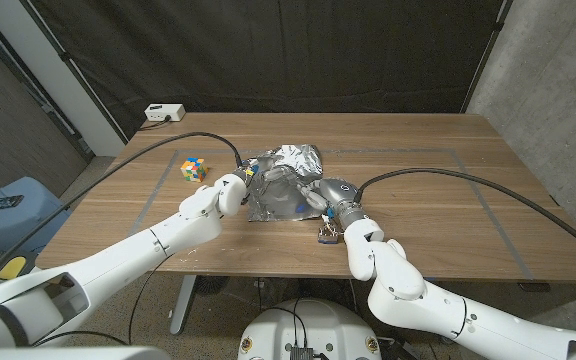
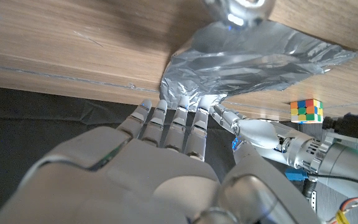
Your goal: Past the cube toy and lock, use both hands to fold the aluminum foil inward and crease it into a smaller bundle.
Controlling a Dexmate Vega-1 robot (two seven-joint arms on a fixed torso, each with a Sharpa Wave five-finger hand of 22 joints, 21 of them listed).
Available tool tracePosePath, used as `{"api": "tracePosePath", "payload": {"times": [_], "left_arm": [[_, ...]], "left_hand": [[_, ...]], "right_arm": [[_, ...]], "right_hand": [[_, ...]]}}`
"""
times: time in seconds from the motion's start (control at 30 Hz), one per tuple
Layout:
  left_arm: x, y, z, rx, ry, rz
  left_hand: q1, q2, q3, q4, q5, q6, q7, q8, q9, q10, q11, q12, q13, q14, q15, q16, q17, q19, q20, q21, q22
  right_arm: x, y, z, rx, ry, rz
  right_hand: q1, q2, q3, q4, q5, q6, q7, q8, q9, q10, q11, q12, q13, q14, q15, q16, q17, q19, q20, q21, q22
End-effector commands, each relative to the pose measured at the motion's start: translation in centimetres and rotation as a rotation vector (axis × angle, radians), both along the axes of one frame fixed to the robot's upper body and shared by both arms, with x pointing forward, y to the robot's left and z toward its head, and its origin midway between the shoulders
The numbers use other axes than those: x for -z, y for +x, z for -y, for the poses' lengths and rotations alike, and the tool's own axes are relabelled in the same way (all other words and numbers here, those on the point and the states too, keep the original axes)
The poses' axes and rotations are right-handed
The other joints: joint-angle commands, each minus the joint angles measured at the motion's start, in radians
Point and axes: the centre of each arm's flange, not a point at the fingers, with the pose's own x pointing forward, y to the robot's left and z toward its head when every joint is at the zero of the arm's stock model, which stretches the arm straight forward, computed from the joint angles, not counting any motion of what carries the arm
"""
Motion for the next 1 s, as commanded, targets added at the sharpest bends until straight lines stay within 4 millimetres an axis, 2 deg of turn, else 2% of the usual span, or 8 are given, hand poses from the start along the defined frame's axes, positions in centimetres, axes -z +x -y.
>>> {"api": "tracePosePath", "payload": {"times": [0.03, 0.23, 0.27, 0.33, 0.43, 0.73, 1.0], "left_arm": [[-0.3, -1.0, -0.8, -0.014, -0.011, 0.021], [-0.3, -1.3, -1.1, -0.014, -0.021, 0.026], [-0.4, -1.4, -1.1, -0.016, -0.025, 0.026], [-0.4, -1.5, -1.2, -0.014, -0.03, 0.031], [-0.6, -1.6, -1.3, -0.012, -0.041, 0.033], [-0.8, -2.0, -1.1, 0.002, -0.061, 0.04], [-1.2, -2.5, -1.0, 0.009, -0.067, 0.054]], "left_hand": [[0.006, -0.002, 0.006, -0.003, 0.002, 0.003, 0.001, -0.001, 0.001, 0.001, 0.001, -0.001, 0.002, 0.005, 0.001, 0.002, 0.003, 0.008, 0.002, 0.005, 0.0], [0.006, -0.002, 0.007, -0.003, 0.002, 0.003, 0.0, -0.001, 0.001, 0.001, -0.001, -0.001, 0.002, 0.005, 0.002, 0.002, 0.002, 0.008, 0.001, 0.006, 0.0], [0.006, -0.002, 0.007, -0.004, 0.002, 0.003, 0.001, -0.001, 0.001, 0.001, -0.001, -0.001, 0.002, 0.005, 0.002, 0.002, 0.002, 0.008, 0.001, 0.006, 0.0], [0.006, -0.002, 0.007, -0.004, 0.002, 0.003, 0.0, -0.001, 0.001, 0.001, 0.0, -0.001, 0.002, 0.005, 0.002, 0.002, 0.002, 0.008, 0.001, 0.006, 0.0], [0.006, -0.002, 0.007, -0.004, 0.002, 0.004, 0.001, -0.001, 0.001, 0.002, 0.0, -0.001, 0.002, 0.005, 0.002, 0.002, 0.002, 0.009, 0.002, 0.006, 0.0], [0.006, -0.002, 0.008, -0.005, 0.002, 0.008, 0.002, 0.001, 0.001, 0.001, 0.0, -0.001, 0.002, 0.005, 0.003, 0.002, 0.002, 0.008, 0.002, 0.005, 0.0], [0.007, -0.001, 0.009, -0.005, 0.002, 0.009, 0.002, 0.001, 0.001, 0.003, 0.001, -0.001, 0.002, 0.005, 0.003, 0.002, 0.002, 0.008, 0.003, 0.006, 0.0]], "right_arm": [[-1.7, -0.9, -0.9, -0.039, 0.006, 0.051], [-2.8, -1.0, -1.2, -0.05, 0.009, 0.077], [-3.0, -1.0, -1.2, -0.047, 0.006, 0.085], [-3.5, -1.0, -1.1, -0.048, 0.012, 0.095], [-4.1, -1.0, -0.9, -0.048, 0.023, 0.11], [-5.9, -0.3, 0.4, -0.061, 0.102, 0.107], [-6.9, 0.2, 1.2, -0.019, 0.105, 0.147]], "right_hand": [[0.008, 0.0, 0.004, -0.003, -0.004, 0.007, 0.003, -0.004, 0.002, 0.004, 0.001, -0.003, 0.004, 0.008, -0.001, -0.004, 0.004, 0.002, -0.001, 0.003, -0.001], [0.01, -0.002, 0.005, -0.005, -0.005, 0.004, 0.003, -0.006, 0.002, -0.002, 0.004, -0.006, 0.004, 0.009, 0.001, -0.004, 0.003, 0.002, 0.0, 0.003, -0.001], [0.011, -0.003, 0.006, -0.007, -0.005, 0.003, 0.002, -0.006, 0.002, -0.002, 0.004, -0.007, 0.004, 0.011, 0.0, -0.004, 0.003, 0.004, 0.02, 0.004, -0.001], [0.011, -0.002, 0.008, -0.008, -0.006, 0.001, 0.001, -0.008, 0.003, -0.004, 0.004, -0.008, 0.004, 0.013, -0.001, -0.004, 0.003, 0.016, 0.04, 0.008, -0.001], [0.011, -0.002, 0.009, -0.009, -0.006, 0.001, 0.001, -0.008, 0.003, -0.005, 0.008, -0.008, 0.004, 0.019, -0.003, -0.002, 0.003, 0.027, 0.047, 0.012, -0.001], [0.012, -0.002, 0.014, -0.013, -0.008, -0.002, 0.002, -0.01, 0.003, -0.01, 0.009, -0.01, 0.004, 0.031, -0.011, 0.0, 0.004, 0.06, 0.006, 0.02, -0.001], [0.012, -0.002, 0.015, -0.014, -0.008, -0.002, 0.001, -0.01, 0.003, -0.011, 0.014, -0.01, 0.005, 0.031, -0.01, -0.001, 0.004, 0.062, 0.001, 0.019, -0.002]]}}
